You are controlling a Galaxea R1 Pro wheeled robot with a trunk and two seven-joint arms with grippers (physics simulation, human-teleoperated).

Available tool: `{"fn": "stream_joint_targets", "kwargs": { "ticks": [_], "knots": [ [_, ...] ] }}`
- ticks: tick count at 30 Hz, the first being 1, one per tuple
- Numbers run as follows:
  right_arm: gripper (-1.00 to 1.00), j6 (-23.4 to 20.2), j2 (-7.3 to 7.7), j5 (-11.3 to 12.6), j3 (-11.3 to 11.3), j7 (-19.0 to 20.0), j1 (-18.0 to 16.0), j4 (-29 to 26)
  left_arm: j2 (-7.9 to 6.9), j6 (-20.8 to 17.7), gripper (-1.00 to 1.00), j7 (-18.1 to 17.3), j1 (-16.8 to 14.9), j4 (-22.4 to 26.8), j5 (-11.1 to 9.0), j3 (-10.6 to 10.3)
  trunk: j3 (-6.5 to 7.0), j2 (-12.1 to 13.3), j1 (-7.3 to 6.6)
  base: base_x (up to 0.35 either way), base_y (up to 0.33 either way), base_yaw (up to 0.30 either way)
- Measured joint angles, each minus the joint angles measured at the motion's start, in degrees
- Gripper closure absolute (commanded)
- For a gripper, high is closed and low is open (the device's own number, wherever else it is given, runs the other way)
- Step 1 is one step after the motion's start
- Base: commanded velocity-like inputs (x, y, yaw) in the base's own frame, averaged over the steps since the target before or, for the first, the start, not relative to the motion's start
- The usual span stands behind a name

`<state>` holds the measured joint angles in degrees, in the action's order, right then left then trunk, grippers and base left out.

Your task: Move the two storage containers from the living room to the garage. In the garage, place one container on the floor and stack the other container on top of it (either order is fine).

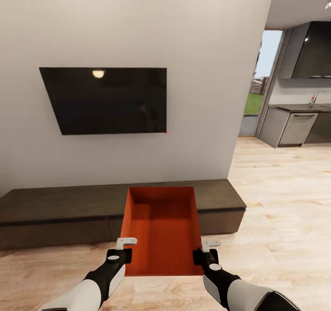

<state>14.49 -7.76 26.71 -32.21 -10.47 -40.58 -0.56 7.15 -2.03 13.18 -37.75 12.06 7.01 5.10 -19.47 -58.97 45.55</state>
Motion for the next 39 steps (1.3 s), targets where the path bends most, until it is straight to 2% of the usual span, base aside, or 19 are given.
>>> {"fn": "stream_joint_targets", "kwargs": {
  "ticks": [39],
  "knots": [
    [1.0,0.0,-0.04,0.1,-0.1,0.0,0.0,0.0,-0.03,0.0,1.0,-0.1,0.0,0.0,0.0,0.0,3.58,0.0,0.0,0.0,0.0,0.0]
  ]
}}
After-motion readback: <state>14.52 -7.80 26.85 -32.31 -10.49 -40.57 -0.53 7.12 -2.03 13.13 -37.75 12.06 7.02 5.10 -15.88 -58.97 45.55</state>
